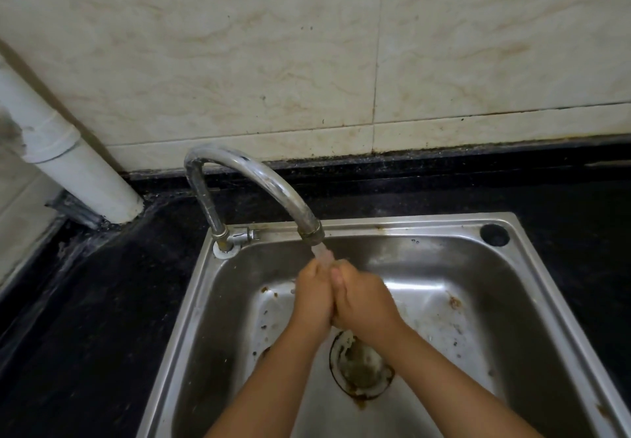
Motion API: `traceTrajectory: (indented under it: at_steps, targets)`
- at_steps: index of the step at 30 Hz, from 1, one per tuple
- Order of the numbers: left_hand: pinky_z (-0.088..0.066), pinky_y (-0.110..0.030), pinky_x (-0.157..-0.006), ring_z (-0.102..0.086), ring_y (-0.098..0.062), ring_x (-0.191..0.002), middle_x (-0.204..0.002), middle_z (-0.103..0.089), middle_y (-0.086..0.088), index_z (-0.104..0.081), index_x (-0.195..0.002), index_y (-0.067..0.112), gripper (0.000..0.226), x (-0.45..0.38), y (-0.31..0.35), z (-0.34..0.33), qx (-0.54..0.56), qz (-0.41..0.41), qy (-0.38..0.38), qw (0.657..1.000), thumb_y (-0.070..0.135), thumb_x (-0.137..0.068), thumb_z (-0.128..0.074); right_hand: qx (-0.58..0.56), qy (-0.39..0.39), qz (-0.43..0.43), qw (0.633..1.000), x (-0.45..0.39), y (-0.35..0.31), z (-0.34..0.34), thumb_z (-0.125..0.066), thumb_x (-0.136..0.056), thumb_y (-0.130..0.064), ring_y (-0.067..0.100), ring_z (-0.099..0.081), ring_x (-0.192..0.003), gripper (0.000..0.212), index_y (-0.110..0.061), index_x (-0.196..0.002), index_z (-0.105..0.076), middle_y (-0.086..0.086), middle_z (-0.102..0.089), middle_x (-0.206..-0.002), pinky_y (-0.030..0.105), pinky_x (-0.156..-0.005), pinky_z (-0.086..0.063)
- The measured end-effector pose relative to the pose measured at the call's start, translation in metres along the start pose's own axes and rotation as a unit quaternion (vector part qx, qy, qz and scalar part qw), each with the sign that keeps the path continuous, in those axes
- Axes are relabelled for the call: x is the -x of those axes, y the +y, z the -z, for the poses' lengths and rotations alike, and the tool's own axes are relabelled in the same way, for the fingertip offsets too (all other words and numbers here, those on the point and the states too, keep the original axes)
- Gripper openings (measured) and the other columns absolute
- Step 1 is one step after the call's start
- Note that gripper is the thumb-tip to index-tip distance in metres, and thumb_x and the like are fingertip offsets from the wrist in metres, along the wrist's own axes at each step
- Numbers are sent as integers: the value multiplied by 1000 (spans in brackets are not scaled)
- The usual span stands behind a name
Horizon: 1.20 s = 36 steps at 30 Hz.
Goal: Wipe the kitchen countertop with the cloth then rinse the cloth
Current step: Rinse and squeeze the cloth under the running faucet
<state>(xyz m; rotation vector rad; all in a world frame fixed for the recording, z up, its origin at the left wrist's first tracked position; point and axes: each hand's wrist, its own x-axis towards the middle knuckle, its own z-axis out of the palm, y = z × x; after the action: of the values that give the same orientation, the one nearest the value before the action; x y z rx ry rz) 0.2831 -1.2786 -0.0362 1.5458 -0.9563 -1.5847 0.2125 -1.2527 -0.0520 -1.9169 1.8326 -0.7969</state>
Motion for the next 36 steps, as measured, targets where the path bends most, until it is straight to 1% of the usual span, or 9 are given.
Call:
traceTrajectory:
  at_steps: [3, 9, 12, 16, 19, 23, 29, 33, 36]
  targets:
    - [-47, -37, -85, -58, -21, -83, -79, -60, -5, -56, -75, 19, 30, 5, -6, -5, -25, -13, -8, 1000, 26, -97, -38, -11, 10, -98, 995, -11, 19, -6, -27, -101, -30, 21, -60, -78, 36, -7, -100, -54, 11, -65, -89, 23, -63, -36]
    - [-48, -37, -86, -61, -22, -89, -92, -64, -11, -61, -91, 11, 42, 0, -6, 9, -21, 24, -44, 999, 42, -96, -32, -254, 22, -191, 948, 11, 15, -6, -30, -100, -26, 4, -43, -63, 29, -19, -74, -42, -5, -44, -69, 10, -56, -35]
    - [-47, -40, -91, -59, -29, -101, -101, -63, -18, -55, -110, 4, 58, -11, -2, 14, 46, 77, -57, 994, 52, -93, -26, -278, -18, -193, 941, 6, 18, 3, -43, -95, -31, 7, -48, -66, 23, -12, -84, -50, -4, -49, -73, 8, -55, -38]
    - [-47, -38, -83, -60, -27, -95, -103, -62, -16, -45, -120, 8, 36, -14, -5, 23, 225, 101, -73, 966, 34, -97, -35, -338, 47, -169, 925, -1, 12, 17, -46, -95, -21, 9, -48, -65, 20, -21, -75, -46, -4, -50, -72, 8, -51, -38]
    - [-42, -42, -90, -55, -28, -105, -109, -59, -14, -46, -125, 15, 37, 1, -27, 23, 227, 133, -81, 961, 36, -97, -33, -378, 82, -148, 910, 0, 7, 21, -40, -97, -18, 7, -46, -64, 22, -23, -75, -42, -4, -48, -71, 13, -55, -39]
    - [-49, -37, -84, -59, -25, -104, -115, -62, -14, -54, -121, 9, 50, 10, -41, 11, 264, 142, -113, 947, 43, -97, -27, -377, 63, -148, 912, 4, 3, 18, -37, -98, -19, 5, -48, -66, 21, -25, -78, -41, -5, -49, -76, 9, -52, -40]
    - [-54, -26, -70, -62, -16, -85, -99, -63, -8, -56, -103, 12, 21, 2, -34, 23, 192, -19, -114, 975, 14, -97, -36, -306, 100, -200, 926, 21, 12, 12, -55, -89, -13, 10, -50, -79, 12, -17, -88, -44, -11, -48, -81, 9, -56, -40]
    - [-52, -24, -72, -61, -14, -84, -94, -64, -5, -59, -96, 17, 21, 8, -27, 31, 121, -44, -121, 984, 8, -95, -39, -385, -30, -235, 892, 11, 12, 13, -46, -95, -22, 8, -52, -87, 22, -28, -116, -41, -10, -51, -93, 15, -66, -40]
    - [-48, -27, -73, -58, -15, -84, -92, -62, -4, -58, -90, 18, 19, 13, -19, 27, 81, -42, -62, 994, 16, -96, -40, -263, -66, -217, 938, 6, 7, 5, -39, -97, -28, 14, -52, -79, 22, -16, -89, -56, -2, -53, -80, 18, -64, -38]
